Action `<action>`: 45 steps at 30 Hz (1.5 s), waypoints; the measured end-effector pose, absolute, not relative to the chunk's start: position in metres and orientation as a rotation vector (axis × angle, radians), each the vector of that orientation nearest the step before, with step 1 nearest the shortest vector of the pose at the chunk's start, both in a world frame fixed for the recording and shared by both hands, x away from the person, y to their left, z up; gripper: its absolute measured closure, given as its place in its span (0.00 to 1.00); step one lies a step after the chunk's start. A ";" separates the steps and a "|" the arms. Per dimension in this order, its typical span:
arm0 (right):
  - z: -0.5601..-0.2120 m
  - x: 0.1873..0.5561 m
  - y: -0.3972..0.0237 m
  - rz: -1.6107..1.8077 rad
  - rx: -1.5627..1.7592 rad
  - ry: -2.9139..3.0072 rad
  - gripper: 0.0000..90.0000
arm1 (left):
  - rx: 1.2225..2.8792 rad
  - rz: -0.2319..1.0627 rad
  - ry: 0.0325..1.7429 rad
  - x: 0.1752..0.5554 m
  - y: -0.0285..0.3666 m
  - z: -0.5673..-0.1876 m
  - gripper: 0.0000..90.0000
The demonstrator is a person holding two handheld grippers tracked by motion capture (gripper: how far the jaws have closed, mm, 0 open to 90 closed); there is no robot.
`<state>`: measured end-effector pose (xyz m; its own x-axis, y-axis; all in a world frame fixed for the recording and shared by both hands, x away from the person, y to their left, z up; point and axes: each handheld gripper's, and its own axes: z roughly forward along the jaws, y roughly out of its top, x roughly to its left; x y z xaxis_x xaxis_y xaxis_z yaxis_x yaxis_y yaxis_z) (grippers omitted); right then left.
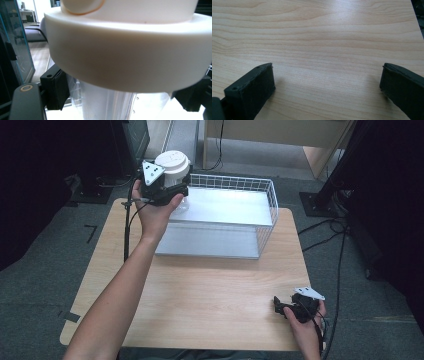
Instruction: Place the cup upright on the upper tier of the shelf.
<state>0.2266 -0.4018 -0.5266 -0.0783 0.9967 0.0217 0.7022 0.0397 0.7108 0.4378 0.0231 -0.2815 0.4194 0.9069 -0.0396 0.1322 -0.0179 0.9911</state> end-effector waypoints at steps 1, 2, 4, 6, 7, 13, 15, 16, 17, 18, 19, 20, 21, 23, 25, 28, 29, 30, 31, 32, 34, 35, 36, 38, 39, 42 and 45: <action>-0.527 0.227 -0.402 0.787 1.710 1.833 0.00 | 1.477 0.809 0.978 0.439 0.022 -0.281 0.18; -0.527 0.227 -0.402 0.787 1.710 1.833 0.00 | 1.487 0.810 0.980 0.440 0.022 -0.281 0.17; -0.527 0.227 -0.402 0.787 1.711 1.833 0.00 | 1.494 0.777 0.988 0.443 0.022 -0.281 0.17; -0.527 0.226 -0.402 0.787 1.713 1.833 0.00 | 1.493 0.756 1.007 0.445 0.022 -0.282 0.15; -0.527 0.227 -0.402 0.787 1.710 1.833 0.00 | 1.500 0.755 1.011 0.445 0.022 -0.282 0.13; -0.527 0.227 -0.402 0.786 1.708 1.833 0.00 | 1.519 0.781 1.046 0.444 0.022 -0.286 0.01; -0.527 0.227 -0.402 0.786 1.708 1.833 0.00 | 1.514 0.776 1.042 0.441 0.025 -0.287 0.00; -0.527 0.227 -0.402 0.786 1.708 1.833 0.00 | 1.521 0.780 1.042 0.440 0.026 -0.287 0.00; -0.527 0.227 -0.402 0.786 1.708 1.833 0.00 | 1.520 0.787 1.042 0.438 0.026 -0.287 0.00; -0.527 0.227 -0.402 0.786 1.708 1.833 0.00 | 1.521 0.784 1.037 0.437 0.028 -0.287 0.00; -0.527 0.227 -0.402 0.786 1.708 1.833 0.00 | 1.526 0.778 1.039 0.435 0.029 -0.287 0.00; -0.527 0.227 -0.402 0.786 1.708 1.833 0.00 | 1.526 0.775 1.041 0.433 0.030 -0.288 0.00; -0.527 0.227 -0.402 0.786 1.708 1.833 0.00 | 1.529 0.775 1.035 0.431 0.031 -0.289 0.00; -0.527 0.227 -0.402 0.786 1.707 1.833 0.00 | 1.542 0.778 1.034 0.425 0.035 -0.291 0.00; -0.527 0.227 -0.402 0.786 1.708 1.833 0.00 | 1.541 0.778 1.027 0.420 0.038 -0.292 0.00; -0.527 0.227 -0.402 0.786 1.707 1.834 0.00 | 1.540 0.794 1.015 0.409 0.043 -0.294 0.00; -0.527 0.227 -0.402 0.786 1.709 1.833 0.00 | 1.546 0.809 1.005 0.406 0.044 -0.295 0.00; -0.527 0.227 -0.402 0.786 1.710 1.833 0.00 | 1.546 0.815 0.998 0.402 0.045 -0.295 0.00; -0.527 0.227 -0.402 0.786 1.708 1.833 0.00 | 1.548 0.810 0.994 0.399 0.047 -0.296 0.00; -0.527 0.227 -0.402 0.785 1.708 1.833 0.00 | 1.545 0.801 0.995 0.396 0.049 -0.296 0.00; -0.527 0.227 -0.402 0.786 1.709 1.834 0.00 | 1.537 0.795 0.994 0.389 0.053 -0.297 0.00; -0.527 0.227 -0.402 0.785 1.707 1.833 0.00 | 1.534 0.788 0.992 0.387 0.055 -0.298 0.00; -0.527 0.227 -0.402 0.785 1.708 1.833 0.00 | 1.535 0.784 0.988 0.383 0.057 -0.299 0.00; -0.527 0.227 -0.402 0.785 1.706 1.834 0.00 | 1.531 0.784 0.982 0.377 0.060 -0.300 0.00; -0.527 0.227 -0.402 0.785 1.707 1.834 0.00 | 1.535 0.782 0.981 0.374 0.062 -0.301 0.00; -0.527 0.227 -0.402 0.785 1.707 1.834 0.00 | 1.539 0.802 0.970 0.364 0.066 -0.304 0.00; -0.527 0.227 -0.402 0.785 1.707 1.834 0.00 | 1.549 0.785 0.957 0.354 0.069 -0.306 0.00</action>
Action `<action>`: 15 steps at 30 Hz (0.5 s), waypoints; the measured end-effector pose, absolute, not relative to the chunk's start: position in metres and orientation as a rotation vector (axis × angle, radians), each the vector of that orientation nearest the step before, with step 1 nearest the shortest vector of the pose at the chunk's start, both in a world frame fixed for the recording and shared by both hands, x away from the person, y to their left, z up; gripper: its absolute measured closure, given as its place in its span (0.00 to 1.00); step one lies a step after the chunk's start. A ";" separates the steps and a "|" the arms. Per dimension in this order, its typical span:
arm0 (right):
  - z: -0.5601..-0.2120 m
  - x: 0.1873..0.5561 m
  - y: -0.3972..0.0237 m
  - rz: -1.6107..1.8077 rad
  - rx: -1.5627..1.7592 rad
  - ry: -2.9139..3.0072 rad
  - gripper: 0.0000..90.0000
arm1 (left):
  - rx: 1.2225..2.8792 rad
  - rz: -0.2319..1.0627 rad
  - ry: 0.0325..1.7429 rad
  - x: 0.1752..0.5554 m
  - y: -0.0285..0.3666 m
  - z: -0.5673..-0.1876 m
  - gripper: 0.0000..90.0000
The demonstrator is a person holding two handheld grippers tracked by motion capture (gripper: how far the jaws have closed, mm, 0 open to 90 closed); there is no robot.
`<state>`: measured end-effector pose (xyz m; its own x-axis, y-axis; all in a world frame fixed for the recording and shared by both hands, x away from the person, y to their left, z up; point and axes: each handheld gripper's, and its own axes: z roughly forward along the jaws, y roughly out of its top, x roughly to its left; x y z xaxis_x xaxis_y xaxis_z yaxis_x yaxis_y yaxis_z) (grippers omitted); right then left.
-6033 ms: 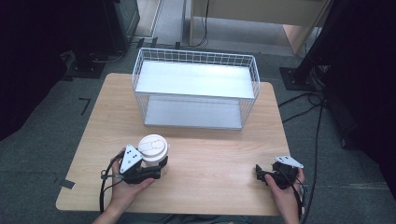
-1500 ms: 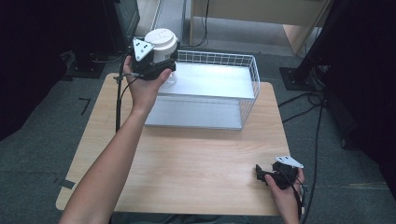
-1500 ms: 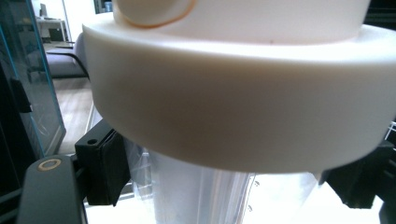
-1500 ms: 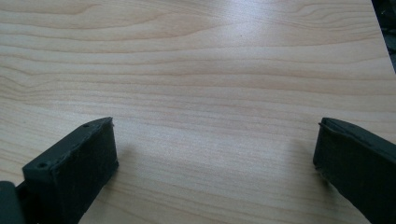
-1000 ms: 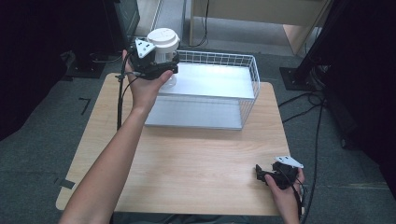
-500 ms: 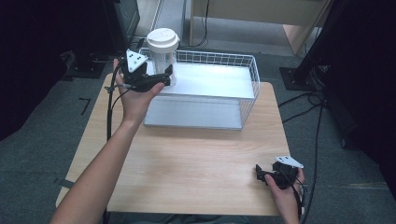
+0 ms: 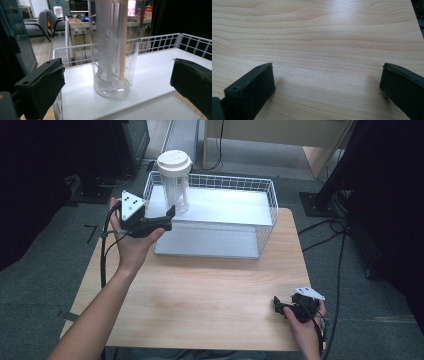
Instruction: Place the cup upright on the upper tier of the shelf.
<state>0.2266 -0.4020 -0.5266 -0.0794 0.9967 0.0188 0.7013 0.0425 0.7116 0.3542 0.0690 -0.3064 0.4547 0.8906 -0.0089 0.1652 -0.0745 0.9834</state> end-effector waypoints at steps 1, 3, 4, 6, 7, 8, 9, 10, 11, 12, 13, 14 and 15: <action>-0.527 0.227 -0.402 0.785 1.707 1.834 0.00 | 1.548 0.788 0.950 0.350 0.070 -0.308 0.00; -0.527 0.226 -0.402 0.786 1.710 1.833 0.00 | 1.557 0.795 0.938 0.342 0.071 -0.310 0.00; -0.527 0.227 -0.402 0.785 1.707 1.834 0.00 | 1.555 0.790 0.932 0.337 0.073 -0.312 0.00; -0.527 0.227 -0.402 0.787 1.710 1.832 0.00 | 1.558 0.785 0.922 0.330 0.076 -0.314 0.00; -0.527 0.226 -0.402 0.787 1.710 1.832 0.00 | 1.556 0.781 0.922 0.326 0.079 -0.315 0.00; -0.527 0.226 -0.402 0.788 1.713 1.832 0.00 | 1.559 0.781 0.919 0.322 0.082 -0.317 0.00; -0.527 0.226 -0.402 0.788 1.713 1.832 0.00 | 1.556 0.785 0.923 0.318 0.084 -0.318 0.00; -0.527 0.226 -0.402 0.787 1.711 1.832 0.00 | 1.552 0.788 0.926 0.315 0.087 -0.320 0.00; -0.527 0.226 -0.402 0.788 1.712 1.832 0.00 | 1.551 0.782 0.931 0.312 0.090 -0.321 0.00; -0.527 0.226 -0.402 0.787 1.713 1.831 0.00 | 1.552 0.780 0.933 0.310 0.092 -0.323 0.00; -0.527 0.226 -0.402 0.787 1.710 1.832 0.00 | 1.549 0.795 0.940 0.306 0.095 -0.325 0.00; -0.527 0.226 -0.402 0.787 1.712 1.832 0.00 | 1.546 0.799 0.942 0.304 0.097 -0.326 0.00; -0.527 0.226 -0.402 0.787 1.712 1.832 0.00 | 1.543 0.792 0.943 0.301 0.099 -0.328 0.00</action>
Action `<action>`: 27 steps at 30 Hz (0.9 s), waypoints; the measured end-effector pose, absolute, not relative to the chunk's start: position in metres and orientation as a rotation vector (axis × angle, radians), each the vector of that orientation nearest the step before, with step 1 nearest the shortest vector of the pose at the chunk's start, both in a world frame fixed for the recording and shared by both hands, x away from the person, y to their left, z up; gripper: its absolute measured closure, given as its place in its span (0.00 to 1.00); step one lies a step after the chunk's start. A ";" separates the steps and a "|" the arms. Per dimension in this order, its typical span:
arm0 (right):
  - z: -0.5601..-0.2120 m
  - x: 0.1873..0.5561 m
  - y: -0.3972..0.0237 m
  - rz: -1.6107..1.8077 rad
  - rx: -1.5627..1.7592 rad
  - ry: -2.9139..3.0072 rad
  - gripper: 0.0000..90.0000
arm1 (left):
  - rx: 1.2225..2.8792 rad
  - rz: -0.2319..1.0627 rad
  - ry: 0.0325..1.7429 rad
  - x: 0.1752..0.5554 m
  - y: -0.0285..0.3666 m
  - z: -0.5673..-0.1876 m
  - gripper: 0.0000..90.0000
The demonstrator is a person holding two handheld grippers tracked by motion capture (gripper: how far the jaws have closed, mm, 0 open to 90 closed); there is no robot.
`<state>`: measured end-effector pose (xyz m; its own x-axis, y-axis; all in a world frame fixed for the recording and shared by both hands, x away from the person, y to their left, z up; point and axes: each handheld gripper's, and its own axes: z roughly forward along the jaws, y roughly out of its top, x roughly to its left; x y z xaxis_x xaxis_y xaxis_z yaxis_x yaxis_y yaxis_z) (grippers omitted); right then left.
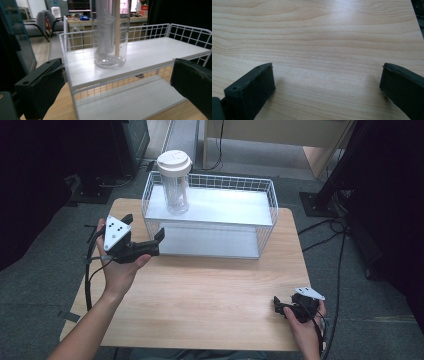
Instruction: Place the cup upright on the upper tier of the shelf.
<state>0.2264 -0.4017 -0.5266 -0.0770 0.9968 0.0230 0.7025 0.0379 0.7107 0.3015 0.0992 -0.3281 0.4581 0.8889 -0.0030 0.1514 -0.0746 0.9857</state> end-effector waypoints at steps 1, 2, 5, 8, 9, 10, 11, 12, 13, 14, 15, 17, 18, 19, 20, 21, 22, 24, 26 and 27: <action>-0.527 0.226 -0.402 0.788 1.714 1.831 0.00 | 1.542 0.793 0.946 0.299 0.101 -0.330 0.00; -0.527 0.226 -0.402 0.788 1.714 1.831 0.00 | 1.544 0.802 0.944 0.296 0.103 -0.332 0.00; -0.527 0.227 -0.402 0.788 1.710 1.832 0.00 | 1.541 0.804 0.942 0.288 0.107 -0.337 0.00; -0.527 0.226 -0.402 0.787 1.712 1.833 0.00 | 1.544 0.796 0.942 0.280 0.110 -0.344 0.00; -0.527 0.227 -0.402 0.788 1.714 1.831 0.00 | 1.550 0.799 0.941 0.277 0.110 -0.346 0.00; -0.527 0.227 -0.402 0.787 1.713 1.832 0.00 | 1.553 0.806 0.940 0.275 0.110 -0.349 0.00; -0.527 0.227 -0.402 0.787 1.712 1.833 0.00 | 1.559 0.811 0.940 0.272 0.110 -0.352 0.00; -0.527 0.227 -0.402 0.787 1.712 1.833 0.00 | 1.564 0.805 0.941 0.269 0.110 -0.354 0.00; -0.527 0.227 -0.402 0.787 1.712 1.833 0.00 | 1.565 0.796 0.942 0.267 0.111 -0.356 0.00; -0.527 0.226 -0.402 0.787 1.713 1.833 0.00 | 1.569 0.792 0.944 0.264 0.112 -0.358 0.00; -0.527 0.226 -0.402 0.787 1.713 1.832 0.00 | 1.572 0.791 0.945 0.262 0.113 -0.360 0.00; -0.527 0.226 -0.402 0.787 1.712 1.833 0.00 | 1.580 0.788 0.949 0.257 0.114 -0.365 0.00; -0.527 0.226 -0.402 0.787 1.713 1.833 0.00 | 1.585 0.786 0.950 0.255 0.115 -0.367 0.00; -0.527 0.226 -0.402 0.787 1.712 1.832 0.00 | 1.586 0.785 0.953 0.253 0.115 -0.370 0.00; -0.527 0.227 -0.402 0.787 1.712 1.833 0.00 | 1.590 0.789 0.955 0.251 0.115 -0.373 0.00; -0.527 0.226 -0.402 0.787 1.713 1.833 0.00 | 1.595 0.791 0.958 0.249 0.115 -0.377 0.00; -0.527 0.226 -0.402 0.787 1.712 1.833 0.00 | 1.604 0.790 0.961 0.247 0.114 -0.381 0.00; -0.527 0.226 -0.402 0.787 1.712 1.833 0.00 | 1.624 0.799 0.961 0.244 0.113 -0.388 0.00; -0.527 0.227 -0.402 0.787 1.712 1.833 0.00 | 1.636 0.799 0.970 0.242 0.114 -0.394 0.00; -0.527 0.226 -0.402 0.787 1.713 1.833 0.00 | 1.636 0.789 0.979 0.241 0.115 -0.397 0.00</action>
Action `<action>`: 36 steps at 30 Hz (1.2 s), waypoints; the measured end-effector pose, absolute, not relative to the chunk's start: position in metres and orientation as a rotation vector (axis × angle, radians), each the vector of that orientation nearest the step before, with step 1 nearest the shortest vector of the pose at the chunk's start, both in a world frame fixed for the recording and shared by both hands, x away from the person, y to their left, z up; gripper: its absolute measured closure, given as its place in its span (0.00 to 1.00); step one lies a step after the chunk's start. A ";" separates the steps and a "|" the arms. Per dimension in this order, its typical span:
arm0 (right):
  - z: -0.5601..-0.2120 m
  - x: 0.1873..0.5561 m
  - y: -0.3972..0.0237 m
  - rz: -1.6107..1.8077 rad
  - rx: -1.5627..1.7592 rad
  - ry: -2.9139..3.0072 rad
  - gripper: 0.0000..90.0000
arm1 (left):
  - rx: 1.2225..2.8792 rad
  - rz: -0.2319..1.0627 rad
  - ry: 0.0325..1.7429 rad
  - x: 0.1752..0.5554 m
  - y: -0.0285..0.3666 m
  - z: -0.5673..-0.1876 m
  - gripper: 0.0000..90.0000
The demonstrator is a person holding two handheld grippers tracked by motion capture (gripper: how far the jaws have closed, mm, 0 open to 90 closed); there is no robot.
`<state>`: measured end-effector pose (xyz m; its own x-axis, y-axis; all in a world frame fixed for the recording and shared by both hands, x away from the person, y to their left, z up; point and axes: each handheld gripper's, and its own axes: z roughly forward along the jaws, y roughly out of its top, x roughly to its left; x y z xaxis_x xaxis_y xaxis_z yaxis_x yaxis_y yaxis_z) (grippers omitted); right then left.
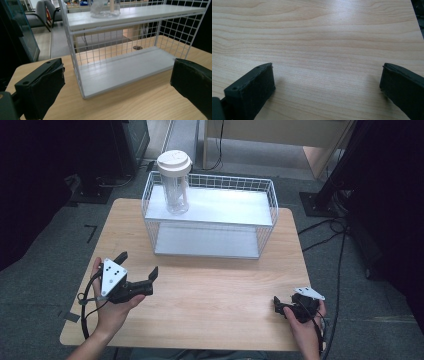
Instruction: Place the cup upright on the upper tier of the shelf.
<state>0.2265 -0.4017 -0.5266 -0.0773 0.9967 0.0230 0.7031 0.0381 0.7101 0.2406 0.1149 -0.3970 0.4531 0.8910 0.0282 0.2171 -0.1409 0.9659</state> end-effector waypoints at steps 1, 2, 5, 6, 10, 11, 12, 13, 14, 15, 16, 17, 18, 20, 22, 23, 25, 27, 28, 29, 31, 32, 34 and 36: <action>-0.527 0.226 -0.402 0.787 1.713 1.832 0.00 | 1.636 0.783 0.989 0.239 0.116 -0.400 0.00; -0.527 0.227 -0.402 0.787 1.713 1.832 0.00 | 1.634 0.781 0.995 0.238 0.118 -0.402 0.00; -0.527 0.226 -0.402 0.787 1.712 1.833 0.00 | 1.640 0.780 1.012 0.233 0.124 -0.411 0.00; -0.527 0.226 -0.402 0.787 1.712 1.833 0.00 | 1.638 0.778 1.018 0.232 0.126 -0.414 0.00; -0.527 0.226 -0.401 0.786 1.722 1.823 0.00 | 1.666 0.778 1.046 0.228 0.133 -0.428 0.00; -0.526 0.226 -0.401 0.786 1.724 1.823 0.00 | 1.667 0.772 1.056 0.227 0.135 -0.432 0.00; -0.527 0.225 -0.401 0.787 1.725 1.822 0.00 | 1.674 0.768 1.068 0.226 0.137 -0.435 0.00; -0.527 0.225 -0.401 0.787 1.725 1.821 0.00 | 1.677 0.766 1.079 0.226 0.139 -0.439 0.00; -0.526 0.225 -0.401 0.785 1.725 1.823 0.00 | 1.678 0.762 1.095 0.225 0.141 -0.442 0.00; -0.526 0.225 -0.401 0.785 1.725 1.823 0.00 | 1.684 0.761 1.104 0.225 0.144 -0.445 0.00; -0.526 0.225 -0.401 0.785 1.725 1.823 0.00 | 1.689 0.762 1.117 0.225 0.146 -0.449 0.00; -0.526 0.225 -0.401 0.785 1.725 1.823 0.00 | 1.691 0.758 1.132 0.225 0.149 -0.453 0.00; -0.526 0.225 -0.401 0.785 1.725 1.823 0.00 | 1.691 0.756 1.145 0.225 0.152 -0.456 0.00; -0.526 0.225 -0.401 0.785 1.725 1.823 0.00 | 1.699 0.760 1.165 0.225 0.156 -0.462 0.00; -0.526 0.225 -0.401 0.785 1.725 1.823 0.00 | 1.707 0.753 1.188 0.225 0.162 -0.468 0.00; -0.526 0.225 -0.401 0.785 1.725 1.822 0.00 | 1.715 0.761 1.194 0.224 0.165 -0.470 0.00; -0.526 0.225 -0.401 0.785 1.725 1.823 0.00 | 1.720 0.765 1.219 0.224 0.172 -0.477 0.00; -0.526 0.225 -0.401 0.785 1.725 1.823 0.00 | 1.730 0.774 1.248 0.225 0.179 -0.483 0.00; -0.526 0.225 -0.401 0.785 1.725 1.823 0.00 | 1.733 0.776 1.259 0.225 0.182 -0.485 0.00; -0.526 0.225 -0.401 0.785 1.725 1.823 0.00 | 1.742 0.795 1.280 0.225 0.185 -0.488 0.00; -0.526 0.225 -0.401 0.785 1.725 1.823 0.00 | 1.757 0.835 1.331 0.226 0.190 -0.493 0.00; -0.526 0.225 -0.401 0.785 1.725 1.823 0.00 | 1.765 0.851 1.351 0.226 0.192 -0.496 0.00; -0.526 0.225 -0.401 0.785 1.725 1.823 0.00 | 1.776 0.819 1.403 0.228 0.197 -0.502 0.00; -0.526 0.225 -0.401 0.785 1.725 1.823 0.00 | 1.799 0.798 1.449 0.231 0.201 -0.509 0.00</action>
<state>0.2252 -0.4013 -0.5264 -0.0662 0.9974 0.0266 0.7050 0.0279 0.7086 0.2310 0.2007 -0.5087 0.1910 0.9806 0.0440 0.5609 -0.1458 0.8150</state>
